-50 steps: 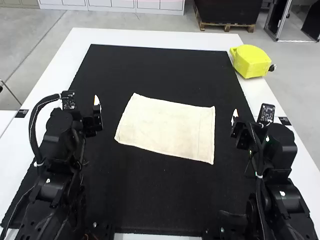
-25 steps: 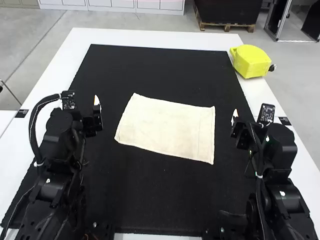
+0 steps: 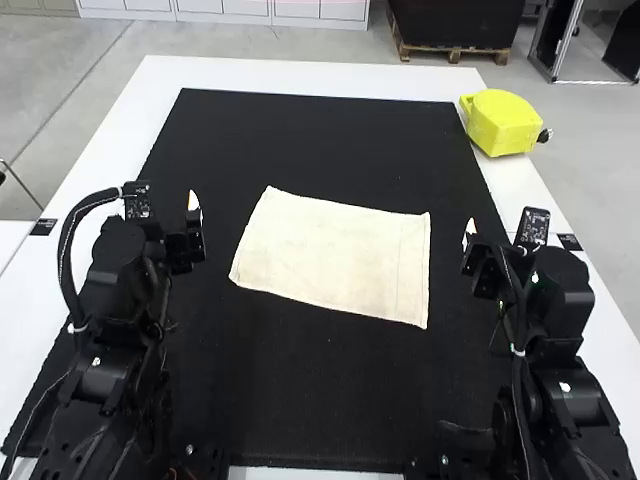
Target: Fold the towel.
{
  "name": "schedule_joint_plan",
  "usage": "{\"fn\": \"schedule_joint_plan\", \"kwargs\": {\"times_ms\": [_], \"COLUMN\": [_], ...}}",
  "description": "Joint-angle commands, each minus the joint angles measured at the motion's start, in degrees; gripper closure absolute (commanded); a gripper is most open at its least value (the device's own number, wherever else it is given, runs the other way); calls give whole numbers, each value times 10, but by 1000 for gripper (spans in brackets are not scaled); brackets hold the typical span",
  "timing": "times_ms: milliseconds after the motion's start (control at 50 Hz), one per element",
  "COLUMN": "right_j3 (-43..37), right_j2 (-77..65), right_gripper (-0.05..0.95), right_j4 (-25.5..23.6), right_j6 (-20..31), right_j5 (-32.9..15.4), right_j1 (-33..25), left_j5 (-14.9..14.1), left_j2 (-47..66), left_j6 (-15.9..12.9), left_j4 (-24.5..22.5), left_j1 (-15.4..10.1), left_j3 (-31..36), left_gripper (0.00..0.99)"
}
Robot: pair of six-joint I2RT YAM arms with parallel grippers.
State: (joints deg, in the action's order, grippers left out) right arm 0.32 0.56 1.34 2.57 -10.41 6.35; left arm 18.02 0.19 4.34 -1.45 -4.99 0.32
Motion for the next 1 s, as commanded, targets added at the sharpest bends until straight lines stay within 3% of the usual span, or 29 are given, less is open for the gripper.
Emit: {"fn": "schedule_joint_plan", "kwargs": {"times_ms": [0,980], "right_j3": [-3,-3], "right_j2": [-5,-5], "right_gripper": [-10,-10], "right_j4": [2,2], "right_j6": [-4,-4], "right_j5": [5,6], "right_j1": [3,3], "left_j5": [0,0], "left_j2": [-4,-4], "left_j6": [-3,4], "left_j4": [-3,-2], "left_j1": [-1,0], "left_j3": [-2,-2], "left_gripper": [30,30]}}
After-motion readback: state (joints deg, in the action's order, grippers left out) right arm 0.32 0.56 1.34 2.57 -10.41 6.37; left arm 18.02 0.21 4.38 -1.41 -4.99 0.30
